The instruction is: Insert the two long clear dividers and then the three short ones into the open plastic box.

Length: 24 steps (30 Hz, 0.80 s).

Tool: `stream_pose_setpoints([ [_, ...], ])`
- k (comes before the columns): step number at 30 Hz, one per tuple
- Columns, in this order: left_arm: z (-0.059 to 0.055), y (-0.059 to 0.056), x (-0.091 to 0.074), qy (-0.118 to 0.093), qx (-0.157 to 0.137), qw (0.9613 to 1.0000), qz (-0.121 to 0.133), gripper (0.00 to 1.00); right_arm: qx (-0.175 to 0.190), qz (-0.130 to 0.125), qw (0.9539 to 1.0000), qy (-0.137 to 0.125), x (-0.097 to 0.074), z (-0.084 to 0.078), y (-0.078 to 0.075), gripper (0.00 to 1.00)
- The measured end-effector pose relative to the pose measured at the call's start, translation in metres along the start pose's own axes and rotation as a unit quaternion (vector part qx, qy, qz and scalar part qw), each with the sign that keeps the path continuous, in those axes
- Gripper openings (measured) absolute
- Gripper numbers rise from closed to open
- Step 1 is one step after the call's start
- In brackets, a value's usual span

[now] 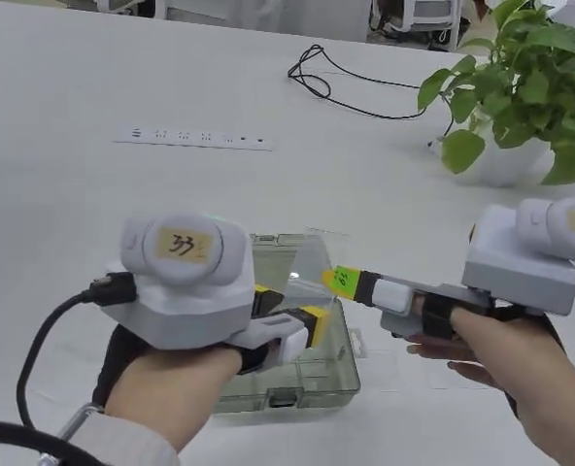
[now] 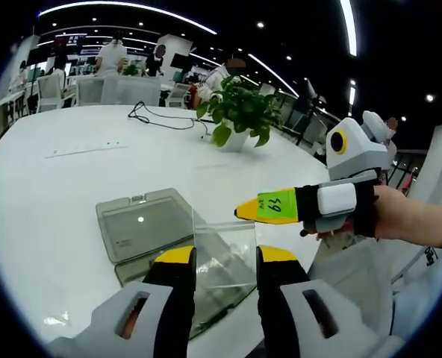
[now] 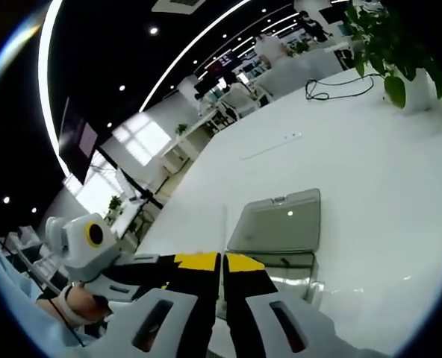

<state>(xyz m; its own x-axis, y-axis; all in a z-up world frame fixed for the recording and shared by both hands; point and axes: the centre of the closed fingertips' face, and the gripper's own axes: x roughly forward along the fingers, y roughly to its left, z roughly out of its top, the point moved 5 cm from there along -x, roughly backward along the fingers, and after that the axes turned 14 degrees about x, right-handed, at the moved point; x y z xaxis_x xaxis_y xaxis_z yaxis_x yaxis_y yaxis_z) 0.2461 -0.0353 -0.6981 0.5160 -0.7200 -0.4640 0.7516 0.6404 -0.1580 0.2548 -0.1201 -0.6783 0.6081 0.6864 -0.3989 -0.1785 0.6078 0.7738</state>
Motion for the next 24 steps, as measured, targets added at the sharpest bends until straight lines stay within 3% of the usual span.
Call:
stream_pose_setpoints([
  [2, -0.001, 0.0, 0.003, -0.003, -0.011, 0.9999, -0.004, 0.3, -0.004, -0.009, 1.0, 0.001, 0.0, 0.003, -0.005, 0.03],
  [12, -0.001, -0.004, 0.006, -0.009, -0.025, 0.9996, -0.013, 0.3, -0.028, -0.027, 0.9991, 0.016, -0.002, 0.001, 0.001, 0.02],
  [24, 0.0, 0.0, 0.0, -0.026, -0.018, 0.9995, -0.009, 0.31, -0.043, -0.036, 0.9975, 0.043, 0.003, 0.006, 0.006, 0.02],
])
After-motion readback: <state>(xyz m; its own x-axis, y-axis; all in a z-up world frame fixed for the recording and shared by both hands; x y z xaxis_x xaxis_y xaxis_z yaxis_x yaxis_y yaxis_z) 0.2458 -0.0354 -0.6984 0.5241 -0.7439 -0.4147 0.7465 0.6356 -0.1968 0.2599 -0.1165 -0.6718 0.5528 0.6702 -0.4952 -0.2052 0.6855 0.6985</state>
